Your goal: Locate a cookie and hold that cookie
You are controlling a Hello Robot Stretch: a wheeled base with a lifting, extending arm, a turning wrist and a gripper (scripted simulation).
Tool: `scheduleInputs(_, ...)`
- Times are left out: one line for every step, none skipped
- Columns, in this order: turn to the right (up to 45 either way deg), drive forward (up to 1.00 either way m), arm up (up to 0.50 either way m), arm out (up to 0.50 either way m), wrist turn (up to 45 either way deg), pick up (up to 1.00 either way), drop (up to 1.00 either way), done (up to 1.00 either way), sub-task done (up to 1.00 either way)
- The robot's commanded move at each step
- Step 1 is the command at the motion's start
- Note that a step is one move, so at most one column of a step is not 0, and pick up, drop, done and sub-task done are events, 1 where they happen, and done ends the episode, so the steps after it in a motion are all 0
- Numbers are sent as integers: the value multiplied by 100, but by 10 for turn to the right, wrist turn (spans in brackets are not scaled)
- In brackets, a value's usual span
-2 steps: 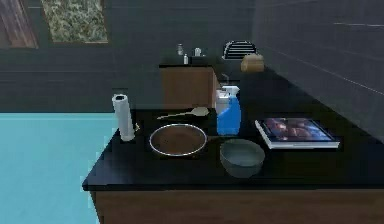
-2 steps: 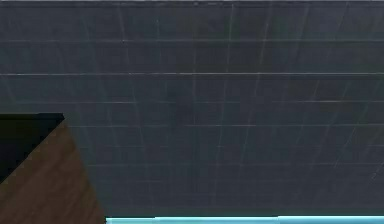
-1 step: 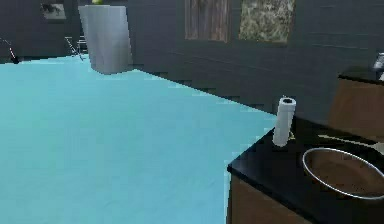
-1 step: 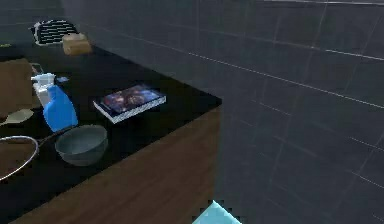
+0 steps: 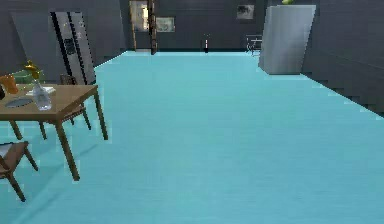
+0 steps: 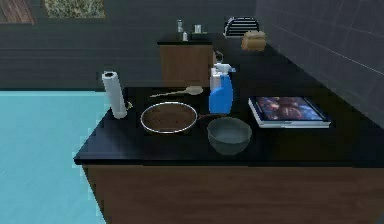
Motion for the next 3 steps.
scheduleInputs(-150,0,0,0,0,0,0,0,0)
scheduleInputs(450,0,0,0,0,0,0,0,0)
scheduleInputs(30,0,0,0,0,0,0,0,0)
